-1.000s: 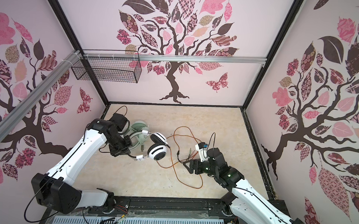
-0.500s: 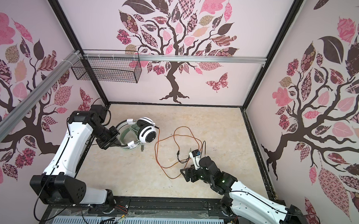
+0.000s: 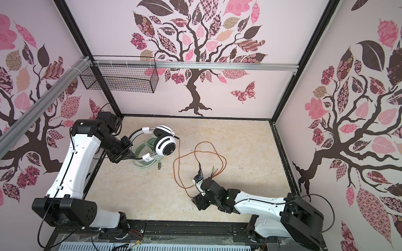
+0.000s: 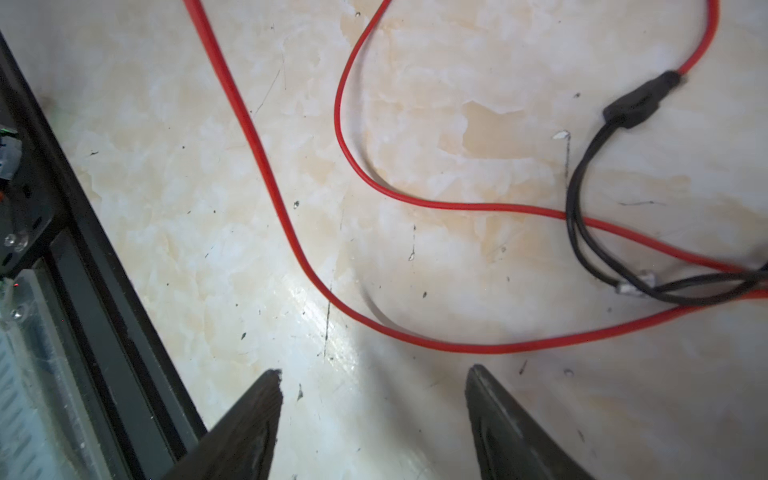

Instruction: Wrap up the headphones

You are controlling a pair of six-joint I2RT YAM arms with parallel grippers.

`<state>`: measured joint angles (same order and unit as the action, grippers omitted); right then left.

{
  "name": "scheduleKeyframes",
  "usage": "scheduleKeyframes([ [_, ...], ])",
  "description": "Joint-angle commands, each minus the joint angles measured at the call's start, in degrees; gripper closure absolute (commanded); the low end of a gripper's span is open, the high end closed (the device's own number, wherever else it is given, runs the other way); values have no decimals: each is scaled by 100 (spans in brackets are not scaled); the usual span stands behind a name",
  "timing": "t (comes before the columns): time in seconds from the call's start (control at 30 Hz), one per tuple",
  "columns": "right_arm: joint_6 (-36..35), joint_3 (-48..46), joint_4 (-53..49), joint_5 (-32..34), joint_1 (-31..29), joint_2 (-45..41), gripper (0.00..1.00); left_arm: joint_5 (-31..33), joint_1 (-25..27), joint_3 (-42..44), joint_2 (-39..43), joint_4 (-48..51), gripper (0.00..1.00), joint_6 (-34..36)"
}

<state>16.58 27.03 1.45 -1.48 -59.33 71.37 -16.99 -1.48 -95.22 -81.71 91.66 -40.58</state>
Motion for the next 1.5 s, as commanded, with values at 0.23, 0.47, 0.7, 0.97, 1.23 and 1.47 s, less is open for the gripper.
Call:
scheduleKeyframes([
  [0.23, -490, 303, -37, 591, -208, 278, 37, -295, -12, -796, 32, 63, 100, -85],
  [0.47, -1241, 370, 270, 968, -347, 605, 40, -366, -13, -859, 68, 59, 100, -108],
  [0.7, -1754, 611, 905, 1373, -342, 1414, 41, -131, -11, -1067, 155, 43, 100, -179],
  [0.97, -1656, 824, 1229, 1272, -343, 2122, 58, -228, -12, -1216, 173, 55, 100, -179],
  [1.23, -1374, 338, 1421, 1364, -342, 1491, 100, -210, -15, -1275, 132, 63, 100, -174],
  [1.47, -956, -160, 1001, 506, -342, 98, 100, 137, -12, -1048, 133, -105, 100, -117],
])
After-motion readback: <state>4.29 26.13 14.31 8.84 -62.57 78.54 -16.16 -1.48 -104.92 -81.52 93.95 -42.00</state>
